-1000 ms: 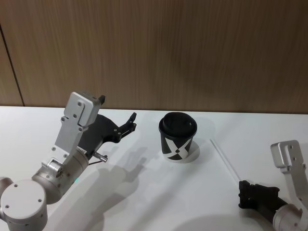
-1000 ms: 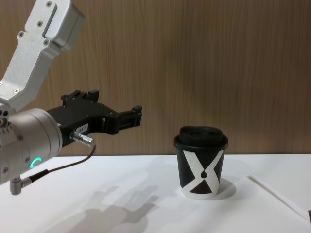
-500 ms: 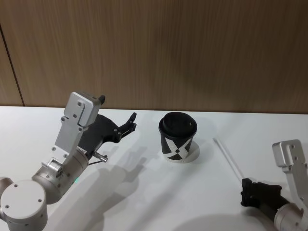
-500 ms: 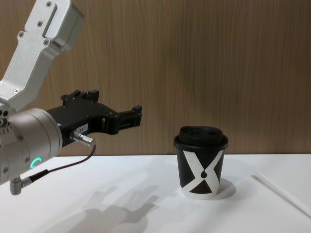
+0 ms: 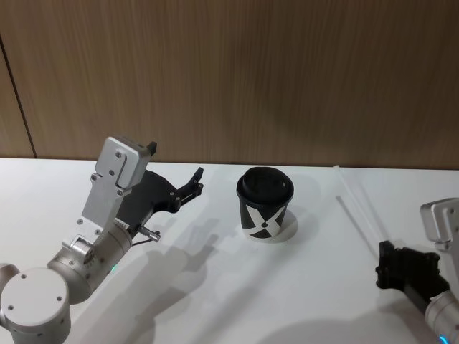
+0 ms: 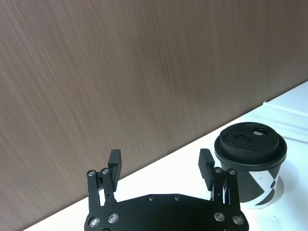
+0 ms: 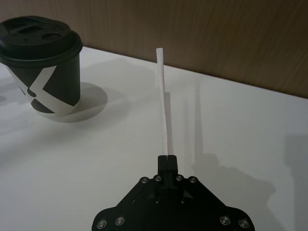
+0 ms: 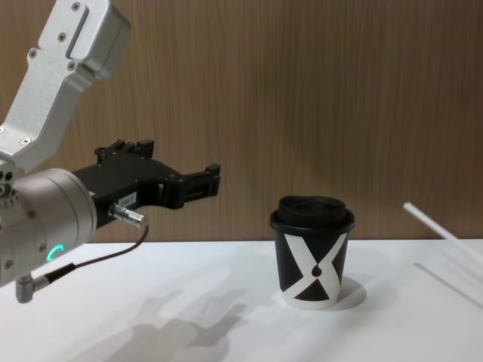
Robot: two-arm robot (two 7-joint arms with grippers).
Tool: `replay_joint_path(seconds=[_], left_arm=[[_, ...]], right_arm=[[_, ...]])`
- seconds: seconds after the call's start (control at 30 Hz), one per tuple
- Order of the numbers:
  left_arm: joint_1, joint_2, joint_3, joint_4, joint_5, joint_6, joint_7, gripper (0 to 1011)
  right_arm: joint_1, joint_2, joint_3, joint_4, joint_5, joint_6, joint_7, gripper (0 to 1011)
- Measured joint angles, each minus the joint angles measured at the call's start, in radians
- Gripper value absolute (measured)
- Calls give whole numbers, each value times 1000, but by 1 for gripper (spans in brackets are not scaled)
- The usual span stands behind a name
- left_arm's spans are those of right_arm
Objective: Pick up the straw with one hand, pass it to the other hand, and insert it into the cup.
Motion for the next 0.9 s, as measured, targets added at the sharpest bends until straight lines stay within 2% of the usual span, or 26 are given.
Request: replay_joint_path(seconds=[0.17,0.47,0.73,0.9], left_arm=[[0,0,0,0,0,0,0,1003],[0,0,0,0,0,0,0,1003],[0,0,0,0,0,0,0,1003],[0,0,0,0,0,0,0,1003]], right_arm=[[-1,29,5,-5,-25,-63,11,0],[1,100,23,-14,-62,-210,56,0],[9,159,44,-15,-66,-349,115,0],[21,198,59,-8,-54,-441,170,0]])
